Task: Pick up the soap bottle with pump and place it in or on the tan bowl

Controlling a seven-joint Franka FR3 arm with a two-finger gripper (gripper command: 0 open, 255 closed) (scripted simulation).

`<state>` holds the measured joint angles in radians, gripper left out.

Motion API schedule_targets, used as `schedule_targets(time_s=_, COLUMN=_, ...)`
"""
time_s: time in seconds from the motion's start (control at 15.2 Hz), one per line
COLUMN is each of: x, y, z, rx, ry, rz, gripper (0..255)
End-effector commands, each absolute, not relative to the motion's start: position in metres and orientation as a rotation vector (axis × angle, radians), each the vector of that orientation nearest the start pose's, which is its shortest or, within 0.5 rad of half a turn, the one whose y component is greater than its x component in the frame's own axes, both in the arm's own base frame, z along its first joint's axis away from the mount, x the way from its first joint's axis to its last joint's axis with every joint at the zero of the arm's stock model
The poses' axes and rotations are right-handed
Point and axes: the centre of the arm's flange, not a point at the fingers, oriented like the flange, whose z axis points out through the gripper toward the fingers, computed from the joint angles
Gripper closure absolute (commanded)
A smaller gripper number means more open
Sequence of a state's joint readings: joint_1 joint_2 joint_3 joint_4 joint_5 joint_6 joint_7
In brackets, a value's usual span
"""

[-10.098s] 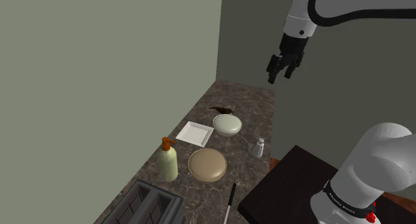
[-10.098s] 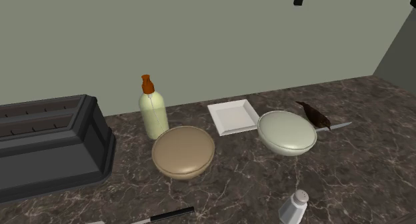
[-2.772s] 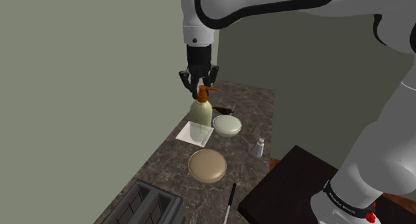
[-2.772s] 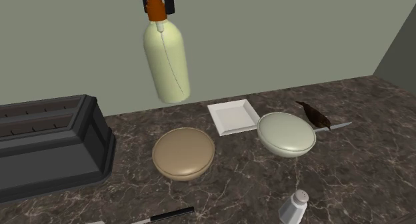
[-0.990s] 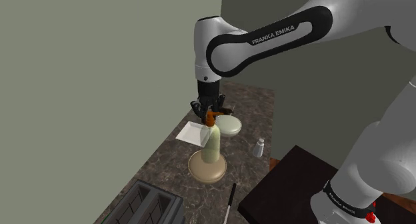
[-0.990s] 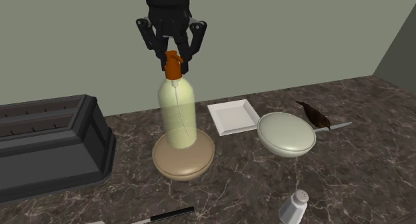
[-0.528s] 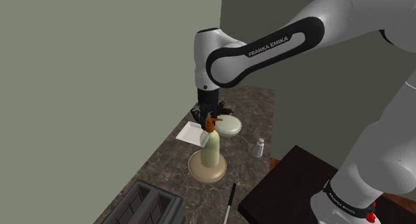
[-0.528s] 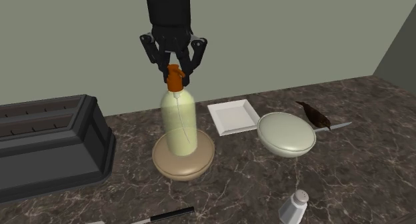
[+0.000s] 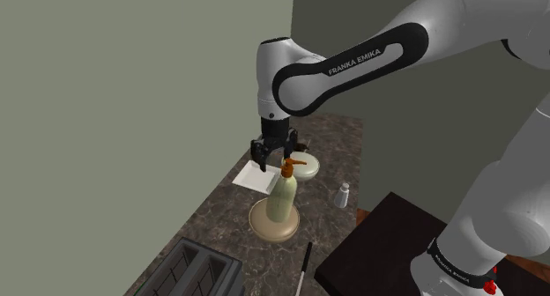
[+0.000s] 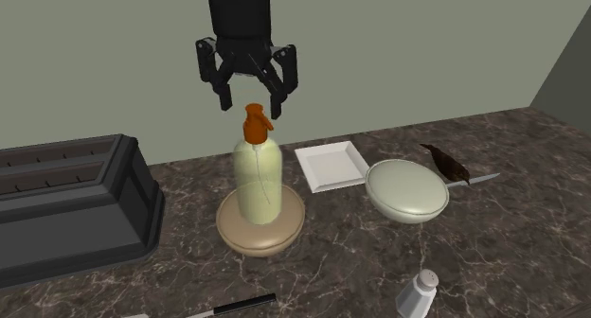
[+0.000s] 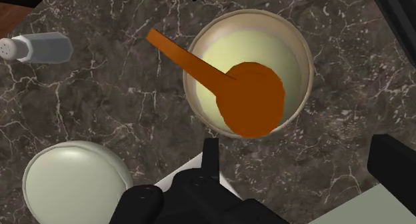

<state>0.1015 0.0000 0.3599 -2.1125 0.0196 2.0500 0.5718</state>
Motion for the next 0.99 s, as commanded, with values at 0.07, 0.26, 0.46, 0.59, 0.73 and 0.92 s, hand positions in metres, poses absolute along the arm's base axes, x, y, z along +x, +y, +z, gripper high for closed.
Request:
schedule_targets(time_s=0.07, x=0.479, y=0.239, z=0.409, rx=-3.150, ry=0.189, rz=0.099, gripper=0)
schedule_targets(time_s=0.26, x=0.480, y=0.240, z=0.436, rx=-3.150, ry=0.189, rz=0.099, gripper=0)
schedule_targets(time_s=0.46, x=0.482, y=0.240, z=0.459, rx=-3.150, ry=0.189, rz=0.099, gripper=0)
schedule_targets(time_s=0.59, x=0.482, y=0.240, z=0.459, rx=-3.150, ry=0.189, rz=0.099, gripper=0)
schedule_targets(time_s=0.73, x=0.482, y=0.240, z=0.459, rx=-3.150, ry=0.189, rz=0.099, gripper=0)
schedule_targets(time_s=0.92, x=0.482, y=0.240, z=0.459, rx=-3.150, ry=0.189, rz=0.099, gripper=0)
